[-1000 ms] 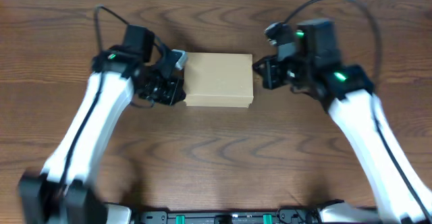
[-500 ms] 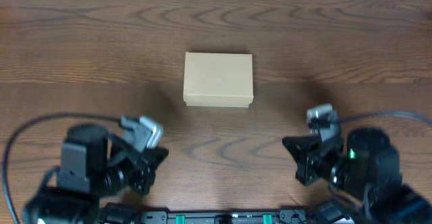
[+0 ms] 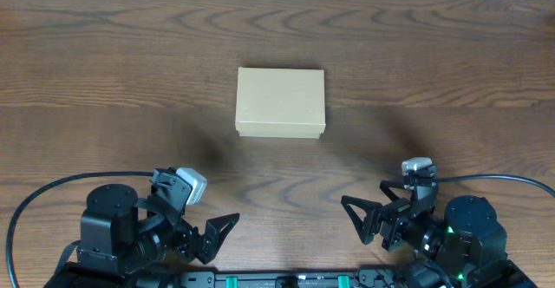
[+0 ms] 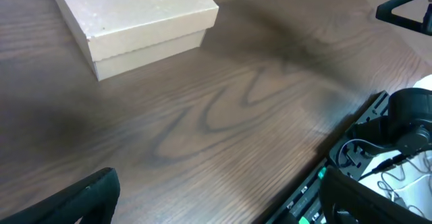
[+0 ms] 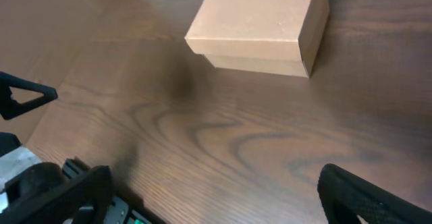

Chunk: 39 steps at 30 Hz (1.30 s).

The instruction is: Pack container

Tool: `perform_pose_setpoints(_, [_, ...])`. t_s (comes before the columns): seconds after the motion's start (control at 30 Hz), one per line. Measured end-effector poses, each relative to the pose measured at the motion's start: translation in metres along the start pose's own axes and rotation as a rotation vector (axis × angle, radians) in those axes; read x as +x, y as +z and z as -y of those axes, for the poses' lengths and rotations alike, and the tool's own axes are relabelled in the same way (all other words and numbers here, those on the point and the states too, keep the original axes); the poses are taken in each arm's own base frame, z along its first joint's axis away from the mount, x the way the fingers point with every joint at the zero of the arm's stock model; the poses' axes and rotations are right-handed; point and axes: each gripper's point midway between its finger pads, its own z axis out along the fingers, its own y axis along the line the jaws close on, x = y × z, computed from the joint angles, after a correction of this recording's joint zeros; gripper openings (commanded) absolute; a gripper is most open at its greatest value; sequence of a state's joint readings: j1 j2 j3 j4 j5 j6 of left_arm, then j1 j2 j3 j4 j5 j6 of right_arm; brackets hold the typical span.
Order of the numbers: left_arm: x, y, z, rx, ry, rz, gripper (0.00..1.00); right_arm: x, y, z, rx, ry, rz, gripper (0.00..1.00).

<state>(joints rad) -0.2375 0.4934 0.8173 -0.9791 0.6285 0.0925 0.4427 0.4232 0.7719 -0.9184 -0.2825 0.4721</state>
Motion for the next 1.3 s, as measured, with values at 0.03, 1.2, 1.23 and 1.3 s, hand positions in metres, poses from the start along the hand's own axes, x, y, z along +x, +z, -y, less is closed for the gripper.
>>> perform_pose_setpoints(0.03, [0.0,0.0,0.0,0.0,-0.001,-0.001,0.95,0.001,0.0,0.0,0.002,0.004,-0.004,0.99])
perform_pose_setpoints(1.2, [0.034,0.019,-0.158,-0.589,-0.141,0.403,0.95,0.005,0.001,0.003,0.009,0.025,-0.021,0.99])
perform_pose_setpoints(1.23, [0.035,0.02,-0.158,-0.589,-0.142,0.404,0.95,0.005,0.001,0.003,0.009,0.025,-0.021,0.99])
perform_pose_setpoints(1.3, [0.035,0.021,-0.159,-0.589,-0.136,0.417,0.95,0.005,0.001,0.003,0.009,0.025,-0.021,0.99])
